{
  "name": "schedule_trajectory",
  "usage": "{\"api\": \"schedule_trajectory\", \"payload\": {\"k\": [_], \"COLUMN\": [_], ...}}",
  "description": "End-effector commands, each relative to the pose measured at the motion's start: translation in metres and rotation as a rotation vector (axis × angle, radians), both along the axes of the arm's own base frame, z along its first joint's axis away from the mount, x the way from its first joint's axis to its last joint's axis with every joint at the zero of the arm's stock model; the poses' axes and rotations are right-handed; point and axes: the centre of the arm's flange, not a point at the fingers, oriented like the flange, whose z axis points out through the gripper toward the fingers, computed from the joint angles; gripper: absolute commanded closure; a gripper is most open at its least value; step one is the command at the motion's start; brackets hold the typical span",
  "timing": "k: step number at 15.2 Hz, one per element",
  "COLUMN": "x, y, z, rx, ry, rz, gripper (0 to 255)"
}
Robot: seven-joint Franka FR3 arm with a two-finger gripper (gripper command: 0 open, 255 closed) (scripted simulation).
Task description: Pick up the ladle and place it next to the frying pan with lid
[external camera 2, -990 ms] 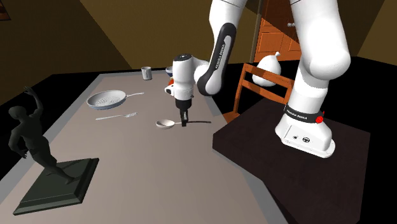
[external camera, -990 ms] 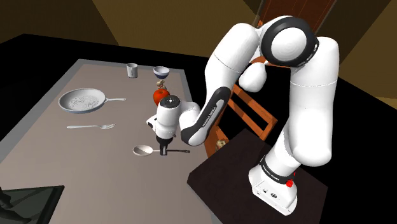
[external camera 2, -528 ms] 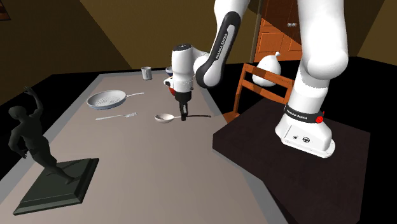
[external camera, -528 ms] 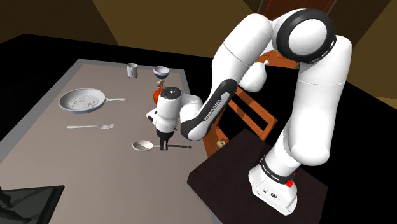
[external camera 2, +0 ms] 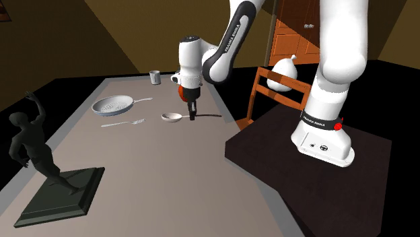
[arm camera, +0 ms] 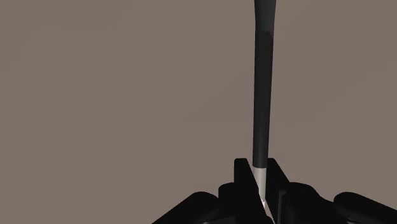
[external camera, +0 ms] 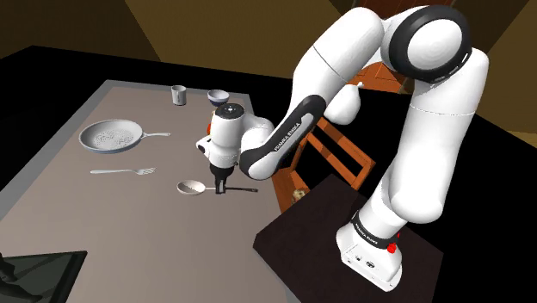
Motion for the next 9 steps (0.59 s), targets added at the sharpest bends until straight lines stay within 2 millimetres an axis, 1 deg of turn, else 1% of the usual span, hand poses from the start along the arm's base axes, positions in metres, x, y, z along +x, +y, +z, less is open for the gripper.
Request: {"api": "schedule_trajectory", "payload": {"k": [1,9], "x": [0.024,0.128], "y": [-0.004,-0.022], "z": [0.002,0.002], "rx": [0.0,0.0], "ry": [0.0,0.0], "rz": [0.0,0.0], "gripper": [255,255]}}
